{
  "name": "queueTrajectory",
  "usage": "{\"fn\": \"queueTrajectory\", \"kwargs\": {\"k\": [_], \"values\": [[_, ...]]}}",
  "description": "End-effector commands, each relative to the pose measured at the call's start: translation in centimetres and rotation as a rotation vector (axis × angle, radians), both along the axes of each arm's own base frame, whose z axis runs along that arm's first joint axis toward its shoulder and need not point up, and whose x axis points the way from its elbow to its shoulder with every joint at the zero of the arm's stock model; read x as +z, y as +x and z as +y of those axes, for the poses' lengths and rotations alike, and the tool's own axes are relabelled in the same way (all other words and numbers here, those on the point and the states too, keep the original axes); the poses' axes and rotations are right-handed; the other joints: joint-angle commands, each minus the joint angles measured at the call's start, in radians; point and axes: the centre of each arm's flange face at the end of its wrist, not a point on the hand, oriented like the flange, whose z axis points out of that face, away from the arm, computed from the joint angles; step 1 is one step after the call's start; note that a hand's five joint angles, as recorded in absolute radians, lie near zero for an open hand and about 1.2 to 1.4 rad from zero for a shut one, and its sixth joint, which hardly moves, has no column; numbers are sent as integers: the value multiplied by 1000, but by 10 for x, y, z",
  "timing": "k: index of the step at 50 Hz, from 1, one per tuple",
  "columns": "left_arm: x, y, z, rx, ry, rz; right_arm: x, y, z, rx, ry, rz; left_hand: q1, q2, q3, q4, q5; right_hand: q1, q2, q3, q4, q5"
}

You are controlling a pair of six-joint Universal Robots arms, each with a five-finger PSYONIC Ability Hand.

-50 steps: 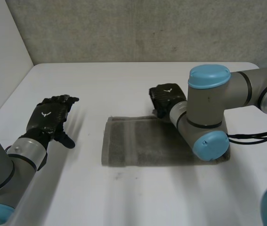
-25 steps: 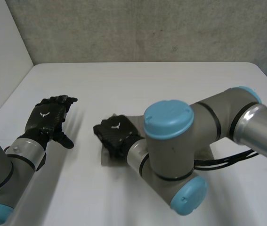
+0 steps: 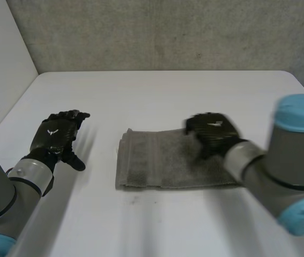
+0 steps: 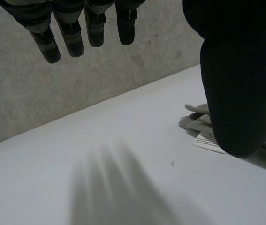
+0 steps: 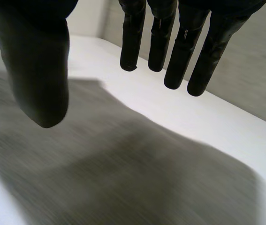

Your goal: Fold the towel.

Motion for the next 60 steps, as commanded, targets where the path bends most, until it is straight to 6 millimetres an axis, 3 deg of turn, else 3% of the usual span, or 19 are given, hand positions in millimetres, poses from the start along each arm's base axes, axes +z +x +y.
{"fn": "queueTrajectory", "kwargs": {"k": [1,3,10,31,50,58,60], "values": [[0,-2,2,-7,0,0,-25,-75,-34,-178,-40,71,0,9,9,9,-31,116,118,117,116,122],[0,-4,3,-18,0,0,-36,-85,-36,-174,-40,122,0,9,9,9,-31,166,168,167,165,171],[4,-11,7,-40,-11,6,-58,-86,-35,-158,-1,154,0,9,9,9,-31,181,183,182,180,186],[39,-43,15,-133,-81,66,-71,-85,-17,-106,15,137,0,9,9,9,-31,-25,-23,-24,-25,-19],[34,-47,20,-148,-63,65,-69,-88,-3,-108,32,141,0,9,9,9,-31,-80,-78,-80,-81,-75],[31,-47,20,-146,-55,64,-67,-88,-7,-112,16,136,0,9,9,9,-31,143,145,144,142,148],[31,-47,20,-148,-55,64,-68,-93,-14,-134,14,135,0,9,9,9,-31,444,445,444,443,449]]}}
